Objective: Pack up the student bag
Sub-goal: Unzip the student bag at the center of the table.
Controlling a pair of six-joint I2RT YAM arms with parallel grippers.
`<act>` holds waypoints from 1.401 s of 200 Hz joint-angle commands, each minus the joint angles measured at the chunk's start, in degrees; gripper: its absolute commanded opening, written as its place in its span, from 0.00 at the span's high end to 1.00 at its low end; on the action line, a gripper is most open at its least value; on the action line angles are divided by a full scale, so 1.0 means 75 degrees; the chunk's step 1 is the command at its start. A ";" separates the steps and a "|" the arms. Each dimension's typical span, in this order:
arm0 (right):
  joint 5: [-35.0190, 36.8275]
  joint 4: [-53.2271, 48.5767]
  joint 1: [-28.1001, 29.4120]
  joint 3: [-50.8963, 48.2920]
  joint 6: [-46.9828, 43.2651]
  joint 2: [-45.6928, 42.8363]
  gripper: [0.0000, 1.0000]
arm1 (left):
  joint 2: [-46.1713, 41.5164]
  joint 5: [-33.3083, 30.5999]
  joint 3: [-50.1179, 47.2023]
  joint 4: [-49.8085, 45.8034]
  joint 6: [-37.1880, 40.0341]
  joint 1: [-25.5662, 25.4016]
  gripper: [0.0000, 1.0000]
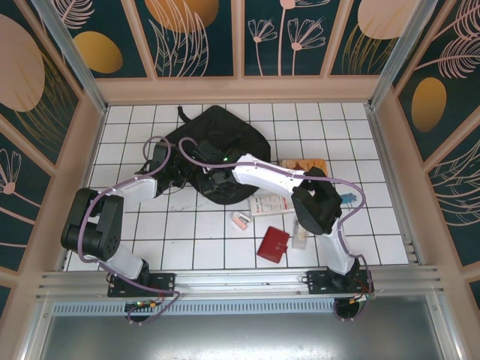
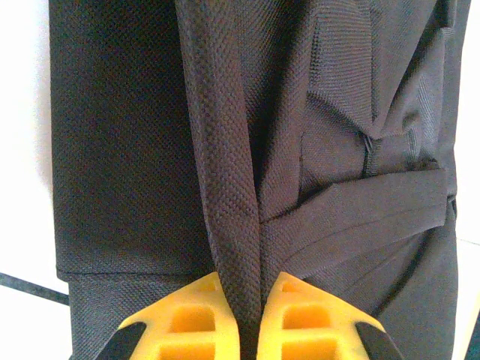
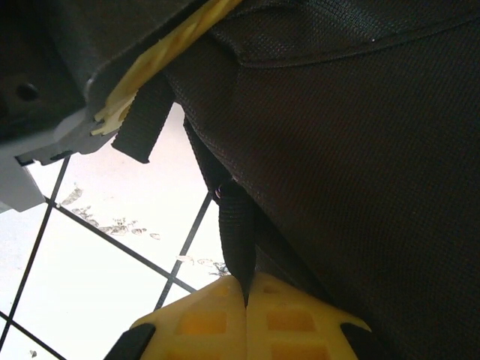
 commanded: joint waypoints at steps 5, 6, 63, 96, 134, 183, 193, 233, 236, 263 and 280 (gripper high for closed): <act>0.0252 -0.0137 -0.0060 -0.0348 0.0098 -0.0448 1.00 | -0.0223 0.0066 -0.0036 -0.0051 0.0075 0.0081 1.00; 0.0252 -0.0131 -0.0061 -0.0375 0.0096 -0.0471 1.00 | -0.0224 0.0060 -0.0029 -0.0057 0.0086 0.0081 1.00; 0.0253 -0.0049 -0.0061 -0.1433 0.0268 -0.1547 1.00 | -0.0172 -0.0306 0.0264 -0.0567 0.0525 0.0230 1.00; 0.0440 -0.0216 -0.0069 -0.1806 0.0290 -0.2104 1.00 | -0.0189 -0.0663 0.0547 -0.0990 0.0996 0.0240 1.00; 0.0324 -0.0484 -0.0082 -0.2255 0.0229 -0.2619 1.00 | -0.0133 -0.0945 0.0817 -0.1434 0.1464 0.0284 1.00; -0.0036 -0.0821 -0.0150 -0.2862 -0.0003 -0.3401 1.00 | 0.0269 -0.1120 0.1333 -0.1951 0.2058 0.0372 1.00; -0.0103 -0.0839 -0.0189 -0.2977 -0.0079 -0.3499 1.00 | 0.0362 -0.1195 0.1495 -0.2062 0.2233 0.0375 1.00; -0.0680 -0.0165 -0.0296 -0.2915 0.0151 -0.3468 1.00 | 0.0690 -0.0975 0.2461 -0.2471 0.2681 0.0401 0.52; -0.0731 -0.0106 -0.0296 -0.2867 0.0208 -0.3428 1.00 | 0.0684 -0.0966 0.2512 -0.2518 0.2696 0.0401 0.47; -0.1176 0.0624 -0.0273 -0.2419 0.0867 -0.2936 1.00 | 0.0560 -0.1398 0.3167 -0.3305 0.3053 0.0444 0.20; -0.1387 0.1162 -0.0273 -0.2156 0.1360 -0.2544 1.00 | 0.0336 -0.2020 0.3561 -0.3876 0.3477 0.0487 0.15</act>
